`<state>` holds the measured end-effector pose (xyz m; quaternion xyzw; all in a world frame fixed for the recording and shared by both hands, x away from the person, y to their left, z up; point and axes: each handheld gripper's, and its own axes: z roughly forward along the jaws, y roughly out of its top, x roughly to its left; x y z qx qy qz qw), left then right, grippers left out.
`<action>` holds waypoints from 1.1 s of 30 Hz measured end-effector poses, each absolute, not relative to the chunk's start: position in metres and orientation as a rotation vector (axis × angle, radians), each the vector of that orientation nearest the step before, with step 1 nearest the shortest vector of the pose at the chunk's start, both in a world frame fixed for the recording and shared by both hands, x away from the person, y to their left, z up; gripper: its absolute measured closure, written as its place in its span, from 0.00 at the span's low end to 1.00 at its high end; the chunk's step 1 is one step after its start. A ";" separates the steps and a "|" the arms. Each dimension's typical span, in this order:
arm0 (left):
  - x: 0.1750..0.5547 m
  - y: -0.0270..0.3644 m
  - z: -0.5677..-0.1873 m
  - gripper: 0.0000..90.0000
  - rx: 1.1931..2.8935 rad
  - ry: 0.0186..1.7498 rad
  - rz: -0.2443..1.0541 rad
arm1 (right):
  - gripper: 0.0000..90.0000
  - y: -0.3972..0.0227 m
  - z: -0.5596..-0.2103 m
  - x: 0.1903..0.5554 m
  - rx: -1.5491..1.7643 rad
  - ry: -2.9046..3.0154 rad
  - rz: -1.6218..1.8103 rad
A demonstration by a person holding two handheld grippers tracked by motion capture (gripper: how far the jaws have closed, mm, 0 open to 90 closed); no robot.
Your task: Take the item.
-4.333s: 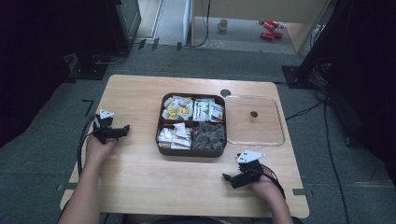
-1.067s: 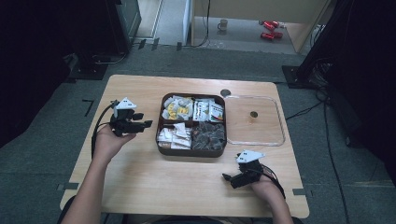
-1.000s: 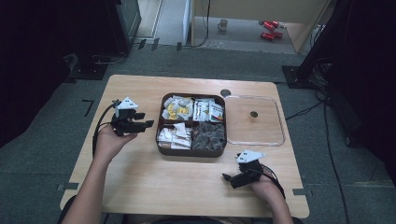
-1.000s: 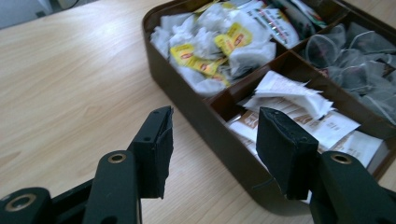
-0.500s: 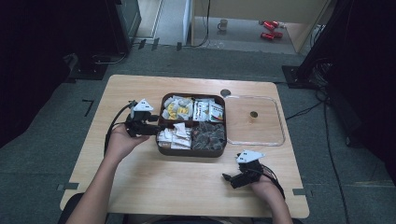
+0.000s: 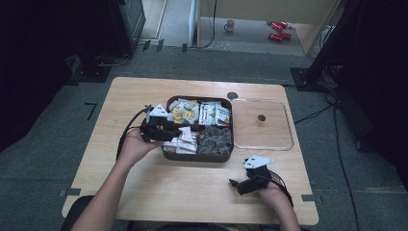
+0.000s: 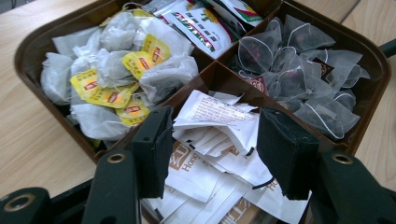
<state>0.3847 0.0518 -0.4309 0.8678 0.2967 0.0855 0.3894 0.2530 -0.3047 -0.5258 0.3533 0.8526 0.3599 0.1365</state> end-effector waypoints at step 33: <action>0.396 0.016 -0.468 0.44 2.343 0.692 0.189 | 0.00 -0.305 -0.526 0.246 1.049 2.453 1.038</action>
